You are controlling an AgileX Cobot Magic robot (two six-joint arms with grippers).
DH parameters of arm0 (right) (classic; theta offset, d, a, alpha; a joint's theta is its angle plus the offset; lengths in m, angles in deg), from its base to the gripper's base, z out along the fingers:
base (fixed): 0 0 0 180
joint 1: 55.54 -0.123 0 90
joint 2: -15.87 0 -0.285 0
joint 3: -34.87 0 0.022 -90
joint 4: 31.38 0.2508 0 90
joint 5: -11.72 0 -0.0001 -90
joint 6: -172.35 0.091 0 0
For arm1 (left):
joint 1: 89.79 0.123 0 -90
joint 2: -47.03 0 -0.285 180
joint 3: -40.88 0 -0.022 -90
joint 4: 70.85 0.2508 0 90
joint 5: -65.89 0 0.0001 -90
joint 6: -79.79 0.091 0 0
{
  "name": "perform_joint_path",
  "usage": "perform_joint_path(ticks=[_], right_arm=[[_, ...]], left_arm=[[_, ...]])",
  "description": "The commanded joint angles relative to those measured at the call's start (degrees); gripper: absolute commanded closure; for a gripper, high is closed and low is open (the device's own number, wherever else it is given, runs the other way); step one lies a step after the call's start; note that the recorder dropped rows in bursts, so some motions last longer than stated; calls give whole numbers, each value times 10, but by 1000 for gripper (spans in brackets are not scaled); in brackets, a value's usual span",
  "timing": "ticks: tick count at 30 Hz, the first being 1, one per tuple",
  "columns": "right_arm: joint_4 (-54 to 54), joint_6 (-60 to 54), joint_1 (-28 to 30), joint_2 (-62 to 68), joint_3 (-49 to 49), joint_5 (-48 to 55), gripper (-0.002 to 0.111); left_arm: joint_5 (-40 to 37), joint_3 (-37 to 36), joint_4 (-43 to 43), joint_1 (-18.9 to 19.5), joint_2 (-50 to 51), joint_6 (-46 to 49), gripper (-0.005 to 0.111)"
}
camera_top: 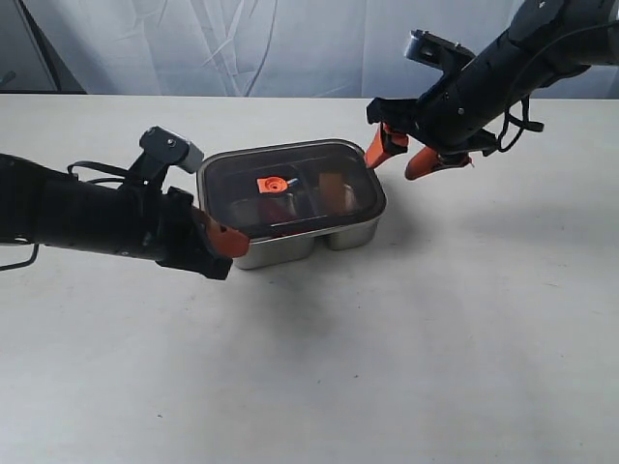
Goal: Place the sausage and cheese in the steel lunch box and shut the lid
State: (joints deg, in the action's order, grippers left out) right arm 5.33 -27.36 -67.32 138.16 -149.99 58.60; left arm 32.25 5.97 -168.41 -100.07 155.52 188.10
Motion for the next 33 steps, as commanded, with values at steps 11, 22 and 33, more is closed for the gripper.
perform_joint_path(ticks=[11, 22, 33], right_arm=[[-57, 4, 3, -6, 1, -23, 106], [-164, 109, 3, 46, 1, -55, 109], [-107, 73, -59, 80, 1, -90, 109]], left_arm=[[236, 0, -24, 4, -165, -9, 107], [319, -1, -24, 4, -146, -16, 107], [405, -1, -24, 4, -79, -16, 107]])
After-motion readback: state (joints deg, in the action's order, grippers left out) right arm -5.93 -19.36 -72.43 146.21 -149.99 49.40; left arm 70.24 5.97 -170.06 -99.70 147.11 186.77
